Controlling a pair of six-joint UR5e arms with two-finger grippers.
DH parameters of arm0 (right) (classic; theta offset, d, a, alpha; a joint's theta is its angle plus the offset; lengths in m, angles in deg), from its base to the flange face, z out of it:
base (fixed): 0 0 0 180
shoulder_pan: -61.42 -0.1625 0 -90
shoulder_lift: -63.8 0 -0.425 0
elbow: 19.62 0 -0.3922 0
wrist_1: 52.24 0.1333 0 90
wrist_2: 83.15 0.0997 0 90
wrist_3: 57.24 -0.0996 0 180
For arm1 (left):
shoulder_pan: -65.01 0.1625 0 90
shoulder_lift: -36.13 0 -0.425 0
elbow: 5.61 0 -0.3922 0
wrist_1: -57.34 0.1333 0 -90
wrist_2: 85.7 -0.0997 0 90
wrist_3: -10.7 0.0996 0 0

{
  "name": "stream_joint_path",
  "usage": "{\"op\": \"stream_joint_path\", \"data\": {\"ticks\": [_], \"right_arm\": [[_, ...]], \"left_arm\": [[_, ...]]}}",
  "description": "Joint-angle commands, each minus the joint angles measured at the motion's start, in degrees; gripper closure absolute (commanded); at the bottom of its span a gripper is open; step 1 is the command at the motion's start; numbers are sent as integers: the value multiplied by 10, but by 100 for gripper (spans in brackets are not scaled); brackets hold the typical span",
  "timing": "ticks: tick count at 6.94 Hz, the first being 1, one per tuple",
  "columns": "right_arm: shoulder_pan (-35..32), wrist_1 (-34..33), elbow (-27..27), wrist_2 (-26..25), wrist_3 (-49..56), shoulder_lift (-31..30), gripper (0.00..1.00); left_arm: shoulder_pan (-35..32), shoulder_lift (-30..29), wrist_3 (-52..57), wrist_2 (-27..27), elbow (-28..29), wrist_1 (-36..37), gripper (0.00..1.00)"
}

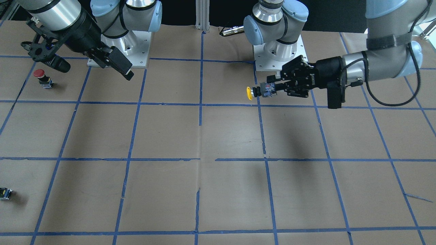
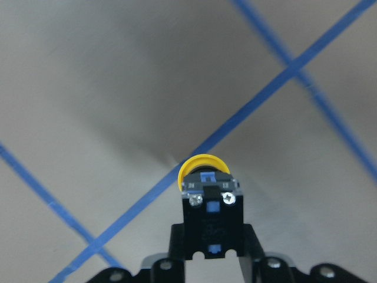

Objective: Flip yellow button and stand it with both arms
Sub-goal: 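Lift the yellow button with the left gripper toward the table center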

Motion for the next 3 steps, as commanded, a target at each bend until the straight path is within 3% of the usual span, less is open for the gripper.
{"op": "stream_joint_path", "data": {"ticks": [1,2,3], "right_arm": [[2,-3,-1,87,-98,12,0],[2,-14,-2,133,-146,17,0],[16,-18,3,220,-206,23,0]], "left_arm": [[-87,58,-4,154,-62,-54,88],[-113,79,1,240,-104,-47,89],[-122,81,4,287,-111,-46,88]]}}
